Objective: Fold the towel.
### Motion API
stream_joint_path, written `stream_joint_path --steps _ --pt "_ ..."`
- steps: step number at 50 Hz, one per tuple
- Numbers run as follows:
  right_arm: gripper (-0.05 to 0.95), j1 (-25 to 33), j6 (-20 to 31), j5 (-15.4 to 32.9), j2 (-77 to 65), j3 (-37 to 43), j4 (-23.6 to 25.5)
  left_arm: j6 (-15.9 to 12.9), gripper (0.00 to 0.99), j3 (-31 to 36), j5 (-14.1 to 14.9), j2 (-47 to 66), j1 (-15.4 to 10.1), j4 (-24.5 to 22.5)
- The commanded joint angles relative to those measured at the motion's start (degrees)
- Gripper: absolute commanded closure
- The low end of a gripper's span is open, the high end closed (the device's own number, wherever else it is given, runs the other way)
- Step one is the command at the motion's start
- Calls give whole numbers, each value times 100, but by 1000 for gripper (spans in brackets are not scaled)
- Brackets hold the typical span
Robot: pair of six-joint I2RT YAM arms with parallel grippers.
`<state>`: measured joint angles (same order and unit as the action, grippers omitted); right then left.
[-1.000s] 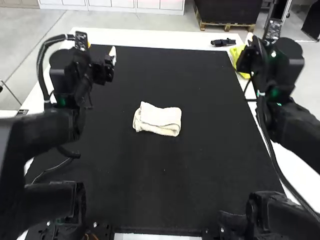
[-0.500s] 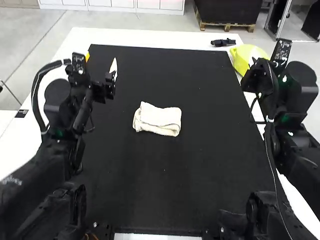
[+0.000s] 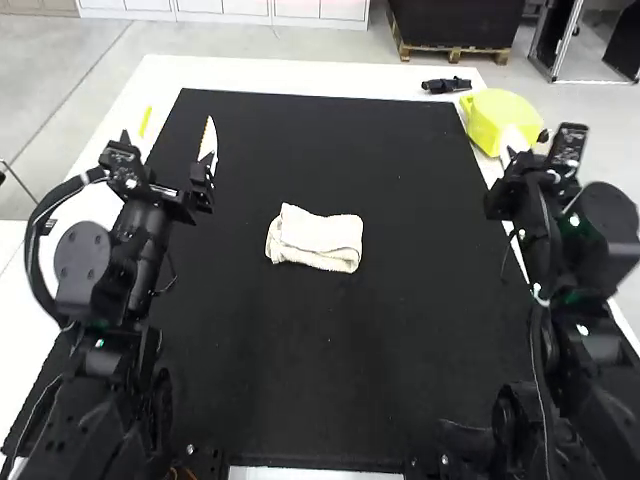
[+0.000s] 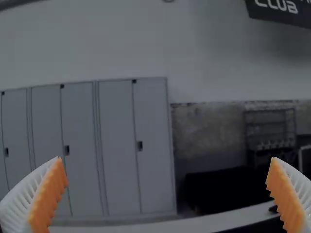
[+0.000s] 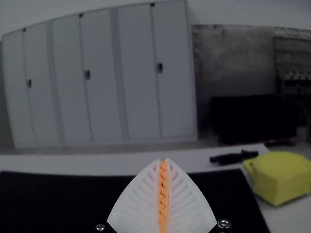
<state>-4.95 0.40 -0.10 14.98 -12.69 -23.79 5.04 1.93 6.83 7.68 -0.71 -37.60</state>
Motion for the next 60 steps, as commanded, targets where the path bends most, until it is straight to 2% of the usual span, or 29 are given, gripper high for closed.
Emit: stream_joint_path --steps 1,16,24,31,34,37,38,40,42,45,49,52,54,57,60 --pt "925 73 4 -96 -698 -32 -55 76 36 -26 99 -399 36 -115" --pt "925 73 100 54 -1314 -155 41 94 36 -53 178 -672 27 -265" --pt "925 82 206 405 -1498 -94 15 94 36 -193 249 -795 27 -344" --pt "925 82 214 607 -1490 -58 -11 349 36 -185 249 -795 53 -362" --pt "925 82 443 590 -1490 12 -29 261 36 -185 266 -786 89 -335" --pt "923 82 619 546 -1481 135 -205 182 36 -185 222 -795 97 -124" --pt "923 82 628 546 -1490 170 -222 182 36 -185 152 -786 106 -54" --pt "923 91 636 502 -1490 258 -231 155 38 -185 -200 -786 97 113" --pt "923 82 628 361 -1490 337 -249 129 38 -185 -235 -786 97 333" --pt "923 82 417 124 -1490 460 -258 103 36 -185 -323 -795 106 588" --pt "923 73 56 -236 -1490 610 -258 -108 36 -185 -569 -786 106 1062" --pt "923 64 -84 -693 -1490 636 -214 -135 36 -185 -586 -795 106 1238" --pt "923 64 -181 -764 -1481 636 -222 -143 36 -185 -604 -795 115 1326" --pt "923 47 -621 -816 -1481 654 -178 -143 36 -185 -613 -795 115 1396" --pt "923 47 -612 -878 -1490 662 -143 -143 36 -185 -613 -786 115 1475"
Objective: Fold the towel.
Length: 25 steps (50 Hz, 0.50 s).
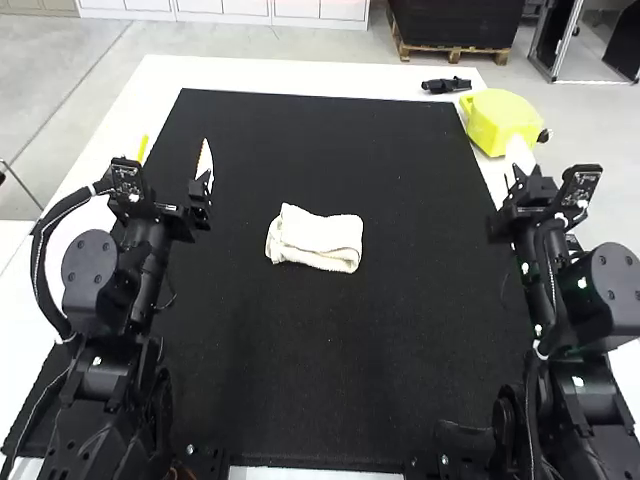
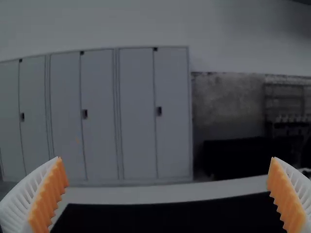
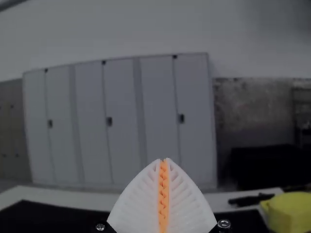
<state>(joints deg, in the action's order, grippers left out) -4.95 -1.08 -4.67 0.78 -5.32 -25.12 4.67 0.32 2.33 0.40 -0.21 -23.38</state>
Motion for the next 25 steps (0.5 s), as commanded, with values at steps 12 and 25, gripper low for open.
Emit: stream_joint_path --steps 12,25 --pt "923 82 -173 -465 -69 172 227 -106 36 -23 -189 -58 65 492" --pt "920 82 -173 -113 -69 523 684 -185 36 -23 -198 -58 65 1318"
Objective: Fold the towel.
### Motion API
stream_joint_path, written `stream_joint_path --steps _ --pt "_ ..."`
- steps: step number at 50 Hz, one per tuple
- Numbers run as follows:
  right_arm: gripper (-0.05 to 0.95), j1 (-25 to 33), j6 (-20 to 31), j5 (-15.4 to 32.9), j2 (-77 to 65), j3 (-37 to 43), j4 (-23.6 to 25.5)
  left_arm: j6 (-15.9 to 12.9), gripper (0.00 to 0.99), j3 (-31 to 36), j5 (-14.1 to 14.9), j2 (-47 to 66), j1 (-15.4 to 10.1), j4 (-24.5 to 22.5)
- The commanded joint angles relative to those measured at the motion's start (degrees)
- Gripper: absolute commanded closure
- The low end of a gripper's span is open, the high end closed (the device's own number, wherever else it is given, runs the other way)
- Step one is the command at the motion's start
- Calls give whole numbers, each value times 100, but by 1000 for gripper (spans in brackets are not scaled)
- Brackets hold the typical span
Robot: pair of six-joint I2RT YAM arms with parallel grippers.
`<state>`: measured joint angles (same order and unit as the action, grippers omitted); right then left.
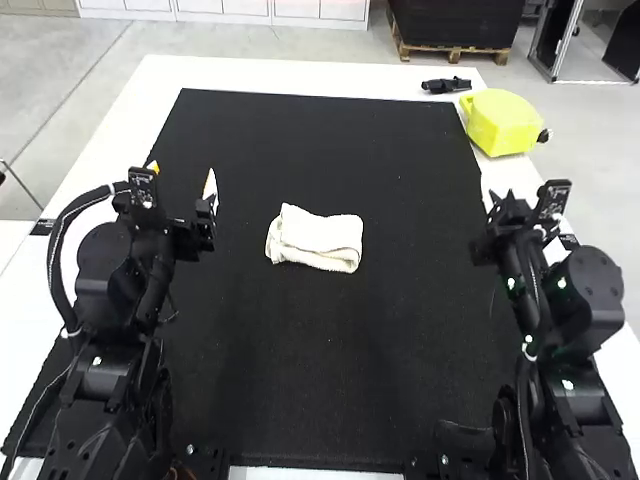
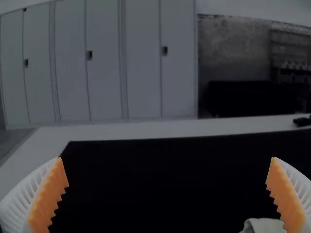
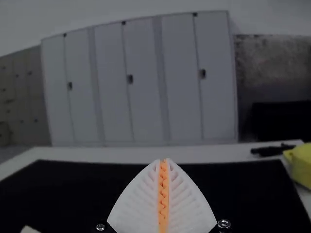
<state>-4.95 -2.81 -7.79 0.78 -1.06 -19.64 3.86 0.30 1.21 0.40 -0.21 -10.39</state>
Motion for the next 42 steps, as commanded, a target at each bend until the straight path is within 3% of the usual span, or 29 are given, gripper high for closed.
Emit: stream_joint_path --steps 1,8,16,18,22,29,37,42 --pt "920 82 0 252 -69 106 241 -113 36 -21 -86 -58 65 29" --pt "920 82 44 322 -69 97 1023 -298 36 -21 -95 -58 65 178" --pt "900 82 167 331 -69 97 1349 -298 36 -30 -95 -58 65 626" --pt "818 73 167 340 -69 97 1463 -298 36 -21 -95 -67 65 732" --pt "536 82 175 366 -69 97 1770 -298 36 -30 -95 -67 65 1066" --pt "349 82 184 577 -69 106 1806 -324 36 -21 -95 -58 65 1083" --pt "-13 82 281 762 -69 106 1885 -351 36 -30 -95 -58 56 1074" --pt "-16 82 342 762 -69 106 1911 -351 36 -21 -95 -58 65 1066"
